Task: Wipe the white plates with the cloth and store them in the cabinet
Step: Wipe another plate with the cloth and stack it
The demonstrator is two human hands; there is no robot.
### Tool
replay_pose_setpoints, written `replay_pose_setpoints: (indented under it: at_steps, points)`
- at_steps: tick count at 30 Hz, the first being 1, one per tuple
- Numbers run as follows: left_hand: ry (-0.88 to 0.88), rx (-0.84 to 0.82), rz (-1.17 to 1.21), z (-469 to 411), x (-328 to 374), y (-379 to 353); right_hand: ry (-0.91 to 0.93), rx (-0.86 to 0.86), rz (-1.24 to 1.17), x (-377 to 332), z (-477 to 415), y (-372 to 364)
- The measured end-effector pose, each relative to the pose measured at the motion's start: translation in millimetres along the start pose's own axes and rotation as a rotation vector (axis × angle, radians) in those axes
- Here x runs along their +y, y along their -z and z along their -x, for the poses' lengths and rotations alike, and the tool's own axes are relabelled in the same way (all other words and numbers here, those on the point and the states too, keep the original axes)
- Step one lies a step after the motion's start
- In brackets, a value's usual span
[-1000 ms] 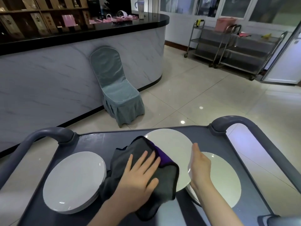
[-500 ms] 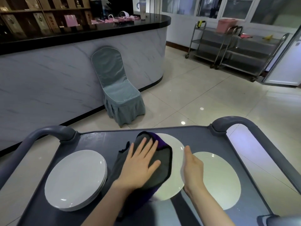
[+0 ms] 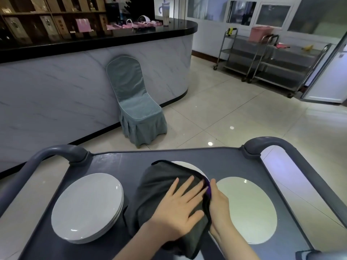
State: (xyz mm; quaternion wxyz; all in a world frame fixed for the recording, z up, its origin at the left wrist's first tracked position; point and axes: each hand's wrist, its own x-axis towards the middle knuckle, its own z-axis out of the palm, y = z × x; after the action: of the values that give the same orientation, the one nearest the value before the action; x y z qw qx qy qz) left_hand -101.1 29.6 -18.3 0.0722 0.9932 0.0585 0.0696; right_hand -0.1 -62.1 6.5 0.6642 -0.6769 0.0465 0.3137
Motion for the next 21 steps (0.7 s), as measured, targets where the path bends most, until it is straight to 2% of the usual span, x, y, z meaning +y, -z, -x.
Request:
replay_pose_setpoints:
  at_steps: [2, 6, 8, 11, 16, 19, 21]
  points:
    - [0.03, -0.026, -0.02, -6, -10, 1, -0.004, 0.009, -0.022, -1, -1, -1]
    - [0.281, 0.001, 0.014, -11, -36, 9, 0.03, 0.027, 0.033, -13, -2, -1]
    - [0.339, -0.013, 0.019, -8, -40, 15, 0.031, 0.001, 0.014, -21, -2, 1]
    - [0.299, -0.043, 0.026, 4, -33, 16, 0.043, 0.01, 0.006, -30, -2, 3]
    - [0.108, 0.033, 0.059, 32, 7, -8, 0.085, 0.128, -0.051, -42, -7, 9]
    - [0.056, 0.101, 0.056, 28, 23, -12, 0.067, 0.115, -0.04, -37, -3, 8]
    - [0.088, 0.104, 0.009, 12, 17, -9, 0.073, 0.08, -0.031, -27, 1, 2]
